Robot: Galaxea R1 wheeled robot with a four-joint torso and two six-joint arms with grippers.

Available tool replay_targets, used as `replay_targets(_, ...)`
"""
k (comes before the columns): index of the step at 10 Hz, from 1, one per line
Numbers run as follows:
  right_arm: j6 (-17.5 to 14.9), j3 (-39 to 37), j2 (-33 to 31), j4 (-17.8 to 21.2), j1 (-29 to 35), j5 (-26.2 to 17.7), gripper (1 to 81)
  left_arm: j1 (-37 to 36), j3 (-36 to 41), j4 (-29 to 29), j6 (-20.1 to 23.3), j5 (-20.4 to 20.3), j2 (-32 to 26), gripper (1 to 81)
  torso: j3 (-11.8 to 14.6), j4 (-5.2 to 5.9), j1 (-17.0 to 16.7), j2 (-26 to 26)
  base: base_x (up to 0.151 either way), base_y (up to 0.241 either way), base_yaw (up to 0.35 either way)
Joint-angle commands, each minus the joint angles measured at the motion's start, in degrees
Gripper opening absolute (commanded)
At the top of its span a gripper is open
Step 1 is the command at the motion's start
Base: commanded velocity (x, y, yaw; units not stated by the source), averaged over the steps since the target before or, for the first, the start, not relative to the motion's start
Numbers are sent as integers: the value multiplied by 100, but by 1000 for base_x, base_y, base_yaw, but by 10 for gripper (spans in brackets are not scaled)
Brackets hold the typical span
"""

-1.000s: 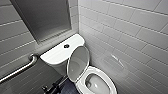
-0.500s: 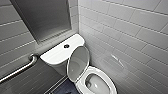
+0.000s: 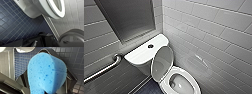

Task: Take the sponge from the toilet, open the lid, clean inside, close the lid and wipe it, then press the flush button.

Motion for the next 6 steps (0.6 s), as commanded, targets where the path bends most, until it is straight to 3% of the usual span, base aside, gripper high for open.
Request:
replay_targets(1,17,-253,-125,-241,-110,-172,10,730,-367,780,-51,628,400,811,0,0,0,0,0,0,0)
replay_targets(3,88,-235,-309,-414,-111,90,10,1293,-865,1007,-51,567,706,811,2,0,0,0,0,0,0)
replay_targets(5,235,-429,-310,-654,-137,137,10,1672,-1515,1114,-42,182,1048,811,5,0,0,0,0,0,0)
replay_targets(6,694,-482,-266,-566,-242,101,10,1804,-2045,1105,-51,-251,1252,811,7,0,0,-2,0,0,0)
